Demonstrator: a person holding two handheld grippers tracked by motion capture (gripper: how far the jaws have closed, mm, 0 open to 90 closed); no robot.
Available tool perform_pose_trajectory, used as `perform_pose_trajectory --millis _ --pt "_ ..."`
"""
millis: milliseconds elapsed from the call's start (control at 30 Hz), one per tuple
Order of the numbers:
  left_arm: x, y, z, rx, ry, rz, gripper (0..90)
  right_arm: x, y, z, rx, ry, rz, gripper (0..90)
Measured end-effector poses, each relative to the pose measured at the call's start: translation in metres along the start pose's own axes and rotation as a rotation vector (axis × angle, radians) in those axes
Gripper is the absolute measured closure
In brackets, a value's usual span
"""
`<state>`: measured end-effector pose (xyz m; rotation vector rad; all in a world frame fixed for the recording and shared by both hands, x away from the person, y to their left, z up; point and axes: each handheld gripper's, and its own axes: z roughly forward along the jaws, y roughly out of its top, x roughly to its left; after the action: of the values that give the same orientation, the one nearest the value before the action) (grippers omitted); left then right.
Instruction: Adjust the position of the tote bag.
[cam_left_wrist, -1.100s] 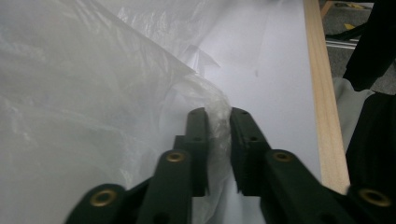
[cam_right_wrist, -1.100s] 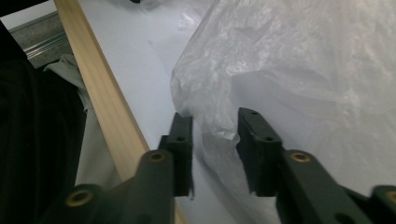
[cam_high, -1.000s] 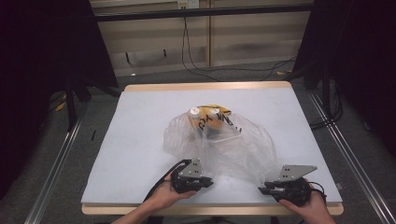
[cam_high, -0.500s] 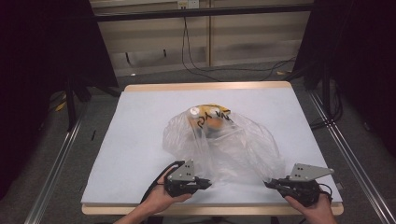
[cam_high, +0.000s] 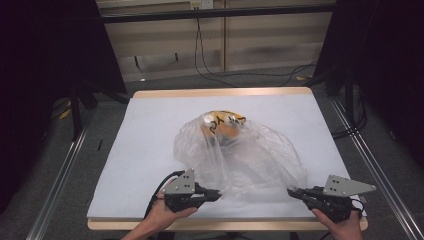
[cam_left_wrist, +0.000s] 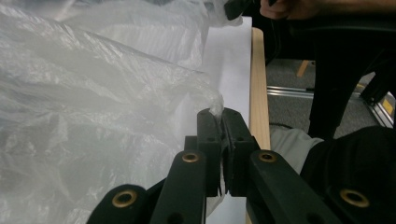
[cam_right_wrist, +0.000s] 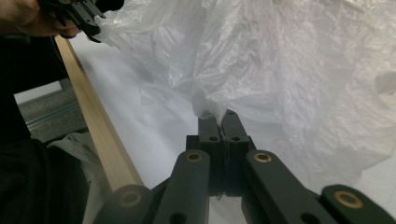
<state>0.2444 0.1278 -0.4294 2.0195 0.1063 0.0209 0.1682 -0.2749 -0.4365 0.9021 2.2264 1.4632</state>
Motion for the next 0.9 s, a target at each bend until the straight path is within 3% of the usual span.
perform_pose_trajectory --millis 133,200,267,333,400,600,733,900 --pt "0.004 0.003 -0.007 -0.041 0.009 -0.01 87.8 -0.002 0.002 -0.003 -0.027 -0.006 0.007 90.0" --pt "0.006 0.004 -0.013 -0.037 0.037 -0.003 87.8 -0.002 0.004 -0.004 -0.04 -0.003 -0.001 90.0" --pt "0.011 0.003 -0.02 -0.07 0.037 -0.024 87.9 -0.001 0.009 -0.006 -0.082 0.022 0.027 90.0" --pt "0.014 0.003 -0.025 -0.087 0.049 -0.044 87.9 0.002 0.017 -0.007 -0.111 0.033 0.016 90.0" --pt "0.015 0.004 -0.028 -0.102 0.058 -0.04 87.9 0.005 0.023 -0.006 -0.114 0.032 -0.014 90.0" --pt "0.013 0.012 -0.039 -0.137 0.085 -0.016 87.9 0.002 0.026 -0.002 -0.12 0.035 -0.009 90.0" --pt "0.017 0.013 -0.047 -0.179 0.112 -0.052 87.9 0.001 0.033 -0.005 -0.133 0.025 -0.013 90.0" --pt "0.02 0.016 -0.056 -0.189 0.144 -0.043 87.9 0.002 0.041 -0.006 -0.141 0.034 -0.026 90.0"
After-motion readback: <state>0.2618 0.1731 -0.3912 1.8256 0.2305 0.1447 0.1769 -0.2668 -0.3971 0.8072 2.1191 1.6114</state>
